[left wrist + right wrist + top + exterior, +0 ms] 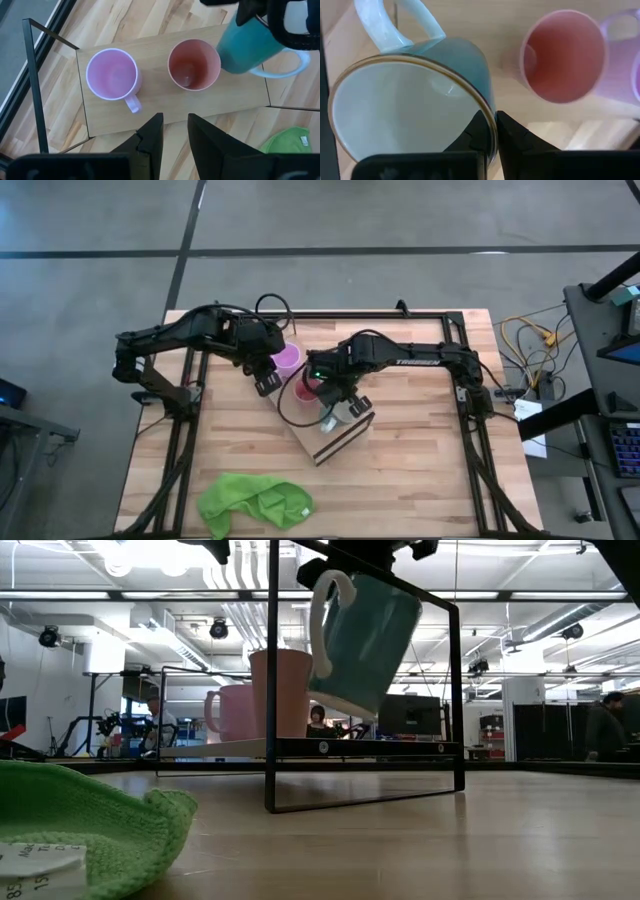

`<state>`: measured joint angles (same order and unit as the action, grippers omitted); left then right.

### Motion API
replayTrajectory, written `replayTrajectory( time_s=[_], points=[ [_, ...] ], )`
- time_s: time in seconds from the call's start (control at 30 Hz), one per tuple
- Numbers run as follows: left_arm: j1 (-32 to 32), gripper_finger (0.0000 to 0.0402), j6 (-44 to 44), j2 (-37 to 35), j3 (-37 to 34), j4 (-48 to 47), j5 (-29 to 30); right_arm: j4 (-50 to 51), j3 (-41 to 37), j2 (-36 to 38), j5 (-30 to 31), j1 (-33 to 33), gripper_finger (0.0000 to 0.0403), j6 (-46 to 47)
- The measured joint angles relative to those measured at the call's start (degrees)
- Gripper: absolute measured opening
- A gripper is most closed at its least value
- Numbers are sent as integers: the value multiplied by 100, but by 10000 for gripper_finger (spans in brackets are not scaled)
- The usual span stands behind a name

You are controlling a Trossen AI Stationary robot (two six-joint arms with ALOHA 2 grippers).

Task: Stack small to large cups/mugs on shelf
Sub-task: Put the blue mug on the shelf

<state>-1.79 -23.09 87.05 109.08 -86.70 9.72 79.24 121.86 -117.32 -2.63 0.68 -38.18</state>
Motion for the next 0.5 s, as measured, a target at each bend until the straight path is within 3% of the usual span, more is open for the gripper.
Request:
replayTrajectory(
  time_s=[0.5],
  points=[
    [-1,75,0,0,0,9,20,-247,-381,0,-57,6,13,-109]
  ],
)
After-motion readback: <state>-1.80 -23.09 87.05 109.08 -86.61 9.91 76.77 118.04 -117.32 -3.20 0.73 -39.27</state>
